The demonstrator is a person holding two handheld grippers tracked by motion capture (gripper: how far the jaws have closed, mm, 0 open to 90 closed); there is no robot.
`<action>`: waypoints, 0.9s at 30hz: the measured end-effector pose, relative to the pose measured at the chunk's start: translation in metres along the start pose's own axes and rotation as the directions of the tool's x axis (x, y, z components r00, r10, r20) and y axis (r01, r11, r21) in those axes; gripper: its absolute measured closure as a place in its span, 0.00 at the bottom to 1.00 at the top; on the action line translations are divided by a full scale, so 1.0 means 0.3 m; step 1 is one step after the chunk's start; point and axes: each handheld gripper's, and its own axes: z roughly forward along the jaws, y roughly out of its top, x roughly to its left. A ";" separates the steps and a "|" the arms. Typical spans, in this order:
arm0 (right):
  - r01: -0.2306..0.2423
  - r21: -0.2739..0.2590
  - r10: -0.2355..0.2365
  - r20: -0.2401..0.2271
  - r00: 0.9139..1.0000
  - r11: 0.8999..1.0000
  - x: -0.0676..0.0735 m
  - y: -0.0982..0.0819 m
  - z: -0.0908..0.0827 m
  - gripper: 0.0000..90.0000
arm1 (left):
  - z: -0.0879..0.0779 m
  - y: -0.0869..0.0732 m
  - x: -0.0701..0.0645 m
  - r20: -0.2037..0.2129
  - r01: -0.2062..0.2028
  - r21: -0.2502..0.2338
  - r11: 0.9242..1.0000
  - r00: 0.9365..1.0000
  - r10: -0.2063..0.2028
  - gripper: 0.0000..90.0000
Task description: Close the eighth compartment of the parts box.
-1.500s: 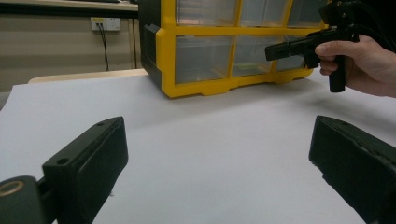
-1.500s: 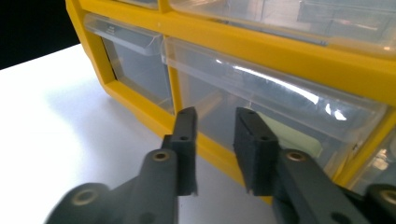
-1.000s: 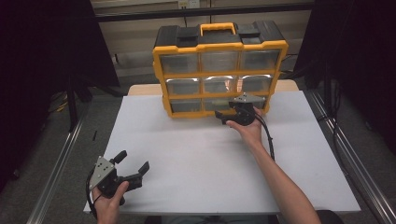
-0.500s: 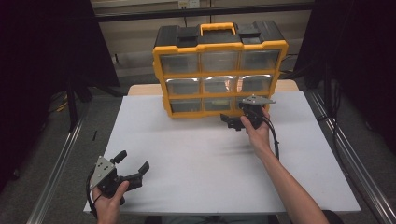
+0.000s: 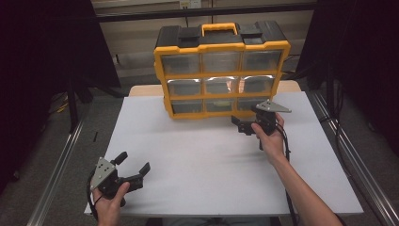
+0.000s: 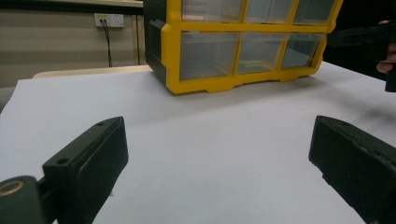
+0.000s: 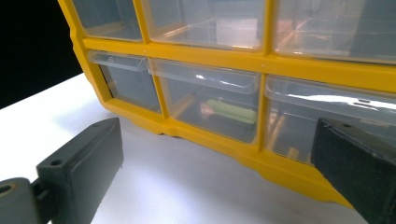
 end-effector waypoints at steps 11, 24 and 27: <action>0.014 -0.011 -0.014 0.005 1.000 1.000 -0.003 -0.014 -0.083 0.01 | -0.001 0.000 0.001 -0.008 0.002 -0.001 1.000 1.000 -0.002 0.05; 0.047 -0.008 -0.047 0.009 0.999 0.999 0.020 -0.029 -0.175 0.01 | 0.005 -0.004 0.002 -0.018 0.002 0.002 1.000 1.000 -0.002 0.06; 0.058 -0.005 -0.058 0.012 0.998 0.998 0.023 -0.036 -0.196 0.01 | 0.005 -0.004 0.004 -0.016 -0.006 0.009 1.000 1.000 0.006 0.06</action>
